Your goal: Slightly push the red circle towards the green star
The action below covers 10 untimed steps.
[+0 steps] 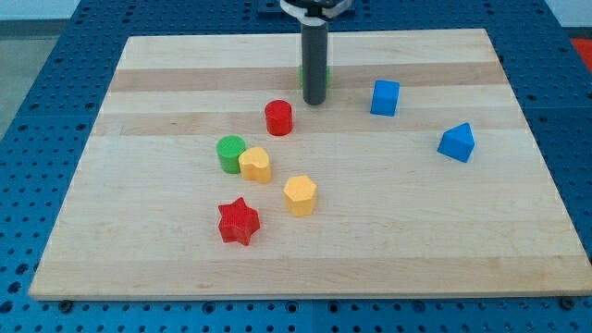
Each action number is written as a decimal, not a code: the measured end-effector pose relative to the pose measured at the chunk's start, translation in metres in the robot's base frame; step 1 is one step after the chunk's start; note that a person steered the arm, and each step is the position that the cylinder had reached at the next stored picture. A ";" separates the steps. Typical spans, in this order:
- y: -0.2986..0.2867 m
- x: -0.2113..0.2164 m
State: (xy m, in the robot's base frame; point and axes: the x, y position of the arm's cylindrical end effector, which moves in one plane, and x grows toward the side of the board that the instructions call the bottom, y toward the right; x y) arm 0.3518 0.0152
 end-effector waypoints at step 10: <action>-0.082 0.039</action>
